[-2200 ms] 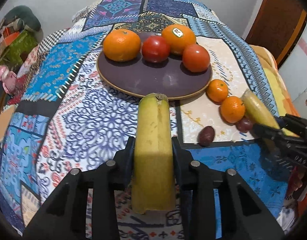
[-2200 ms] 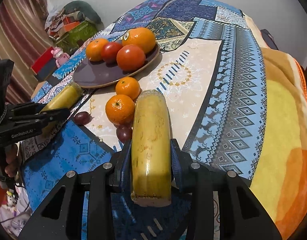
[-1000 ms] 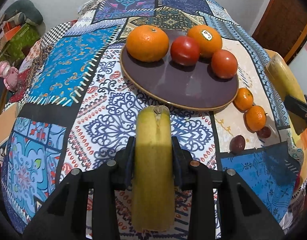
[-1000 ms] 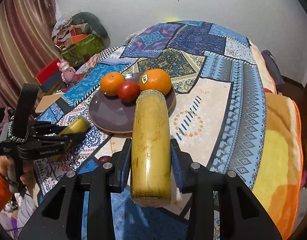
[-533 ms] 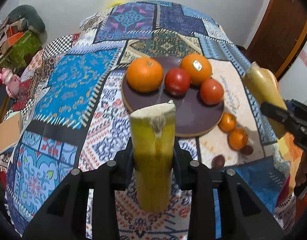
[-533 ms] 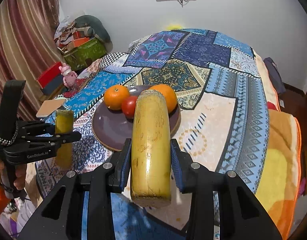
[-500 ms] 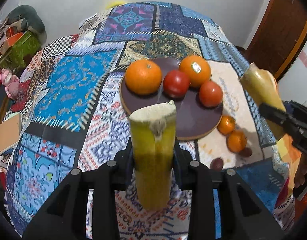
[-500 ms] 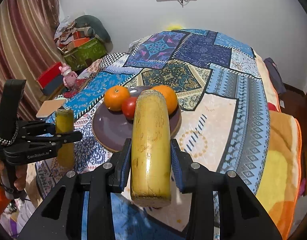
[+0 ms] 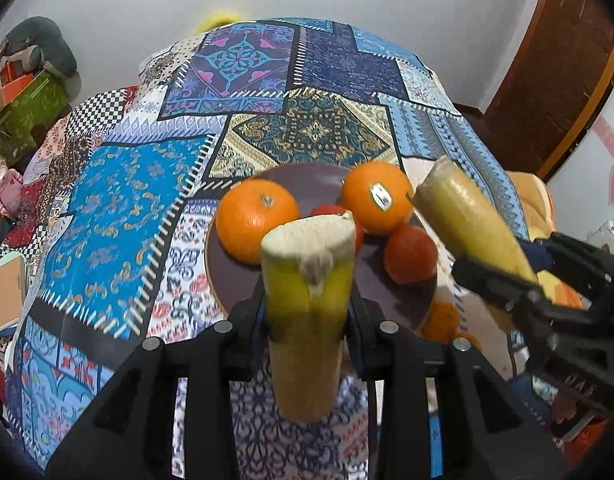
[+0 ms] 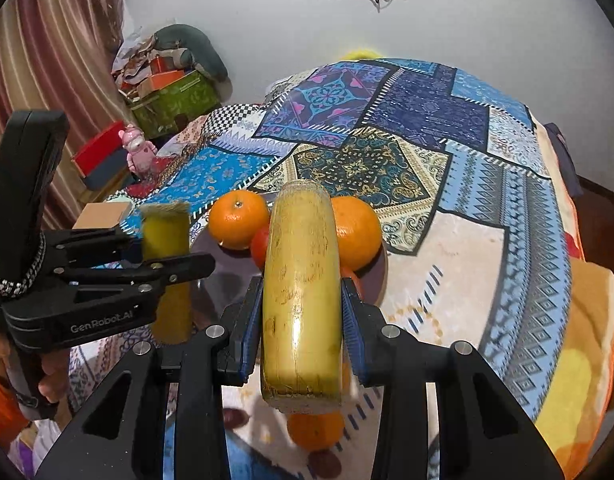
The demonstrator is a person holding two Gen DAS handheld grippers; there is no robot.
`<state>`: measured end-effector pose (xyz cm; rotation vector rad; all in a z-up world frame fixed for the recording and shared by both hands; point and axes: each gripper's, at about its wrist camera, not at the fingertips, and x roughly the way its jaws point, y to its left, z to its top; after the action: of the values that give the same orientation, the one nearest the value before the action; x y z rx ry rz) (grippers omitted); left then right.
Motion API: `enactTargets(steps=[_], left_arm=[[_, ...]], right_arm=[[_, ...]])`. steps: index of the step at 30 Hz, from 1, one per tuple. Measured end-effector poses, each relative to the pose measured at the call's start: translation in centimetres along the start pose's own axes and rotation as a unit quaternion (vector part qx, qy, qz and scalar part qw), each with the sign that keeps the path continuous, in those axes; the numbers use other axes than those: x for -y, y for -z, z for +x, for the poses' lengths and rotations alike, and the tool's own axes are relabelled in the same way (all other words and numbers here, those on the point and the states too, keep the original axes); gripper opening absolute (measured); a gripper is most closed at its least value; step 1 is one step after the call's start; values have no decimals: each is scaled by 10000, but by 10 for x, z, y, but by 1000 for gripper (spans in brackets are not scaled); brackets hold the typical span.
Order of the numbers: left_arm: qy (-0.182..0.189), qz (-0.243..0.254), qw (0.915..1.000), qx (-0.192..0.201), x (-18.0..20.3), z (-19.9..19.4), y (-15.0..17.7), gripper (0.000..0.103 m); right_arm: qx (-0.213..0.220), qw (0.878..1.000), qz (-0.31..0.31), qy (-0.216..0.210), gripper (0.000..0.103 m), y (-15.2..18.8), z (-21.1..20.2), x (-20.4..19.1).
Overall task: Organize fruits
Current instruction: 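Stand the yellow cylinder on the purple plate with the left gripper while the right sets its cylinder beside it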
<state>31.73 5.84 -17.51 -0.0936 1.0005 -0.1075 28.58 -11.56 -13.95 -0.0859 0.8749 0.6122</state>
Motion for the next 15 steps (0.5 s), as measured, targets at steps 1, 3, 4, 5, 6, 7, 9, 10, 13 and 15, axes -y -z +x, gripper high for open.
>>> enactTargets(steps=[1, 3, 4, 5, 6, 7, 9, 10, 13, 15], left_arm=[[14, -39, 10000, 4, -2, 3, -4, 33], [43, -117, 9999, 4, -6, 9, -10, 33], [46, -138, 9999, 7, -7, 11, -12, 33], [42, -149, 9999, 10, -8, 14, -15, 33], [21, -162, 9999, 26, -8, 16, -17, 33], [18, -159, 9999, 49, -7, 17, -19, 33], [47, -128, 9999, 90, -5, 19, -23, 33], [43, -113, 9999, 107, -4, 20, -24, 33], [8, -88, 9998, 155, -2, 25, -29, 33], [-53, -98, 9998, 180, -2, 26, -32, 33]], right_arm=[[-11, 10000, -7, -11, 34, -2, 3, 0], [-19, 10000, -20, -14, 34, -6, 8, -1], [-26, 10000, -31, -11, 34, -9, 12, -1], [-30, 10000, -32, -14, 34, -11, 13, -1], [-32, 10000, -33, -20, 34, -13, 16, -1], [-37, 10000, -41, -27, 34, -15, 19, -2], [-29, 10000, -68, -21, 34, -19, 23, -3], [-32, 10000, -79, -16, 34, -20, 25, -4], [-70, 9999, -95, -20, 34, -23, 31, -4], [-104, 9999, -100, -14, 34, -24, 34, -3]])
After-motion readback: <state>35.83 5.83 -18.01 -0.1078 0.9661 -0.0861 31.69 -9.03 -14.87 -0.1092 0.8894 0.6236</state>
